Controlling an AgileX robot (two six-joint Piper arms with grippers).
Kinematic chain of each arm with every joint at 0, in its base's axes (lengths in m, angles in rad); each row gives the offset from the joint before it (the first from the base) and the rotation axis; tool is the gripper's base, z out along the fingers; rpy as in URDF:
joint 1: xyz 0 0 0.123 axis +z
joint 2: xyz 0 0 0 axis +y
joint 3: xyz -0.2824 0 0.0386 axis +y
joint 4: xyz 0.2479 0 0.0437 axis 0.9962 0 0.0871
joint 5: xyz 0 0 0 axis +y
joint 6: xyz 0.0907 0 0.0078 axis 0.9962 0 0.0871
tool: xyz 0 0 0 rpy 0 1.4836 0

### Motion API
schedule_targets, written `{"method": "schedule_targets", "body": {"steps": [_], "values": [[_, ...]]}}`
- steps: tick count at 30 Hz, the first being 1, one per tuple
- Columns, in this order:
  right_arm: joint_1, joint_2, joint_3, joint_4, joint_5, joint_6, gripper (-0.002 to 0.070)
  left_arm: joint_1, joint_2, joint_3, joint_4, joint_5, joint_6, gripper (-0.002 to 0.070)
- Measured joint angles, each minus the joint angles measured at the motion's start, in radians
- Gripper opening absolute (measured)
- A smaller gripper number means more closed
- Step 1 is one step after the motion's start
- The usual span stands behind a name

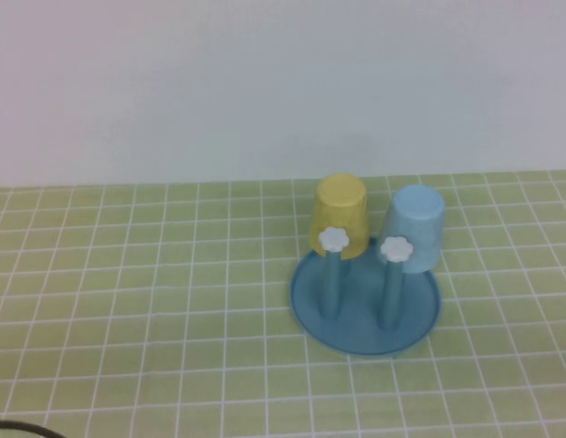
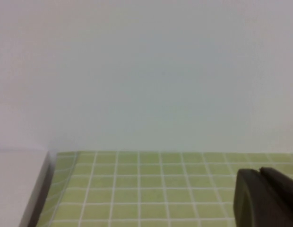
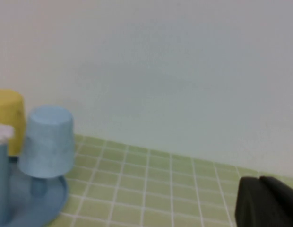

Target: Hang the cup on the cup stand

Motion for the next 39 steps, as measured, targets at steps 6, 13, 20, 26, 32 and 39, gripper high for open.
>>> {"method": "schedule_targets", "body": {"steps": [6, 13, 20, 26, 32, 39], "values": [[-0.105, -0.073, 0.095, 0.018, 0.011, -0.004, 0.0002, 0.057, -0.131, 0.297, -0.068, -0.274, -0.017, 0.0000], [-0.117, -0.116, 0.185, 0.032, 0.020, 0.001, 0.0002, 0.075, -0.147, 0.295, -0.029, -0.134, 0.010, 0.0000], [-0.117, -0.116, 0.192, 0.035, 0.131, 0.005, 0.0002, 0.075, -0.147, 0.303, -0.033, 0.096, 0.020, 0.0000], [-0.117, -0.116, 0.192, 0.035, 0.216, 0.003, 0.0001, 0.075, -0.147, 0.303, -0.018, 0.093, 0.049, 0.0000], [-0.117, -0.116, 0.190, 0.035, 0.223, 0.001, 0.0001, 0.075, -0.146, 0.303, -0.018, 0.088, 0.049, 0.0000], [-0.117, -0.127, 0.190, 0.035, 0.225, 0.001, 0.0001, 0.075, -0.146, 0.303, -0.018, 0.088, 0.049, 0.0000]]}}
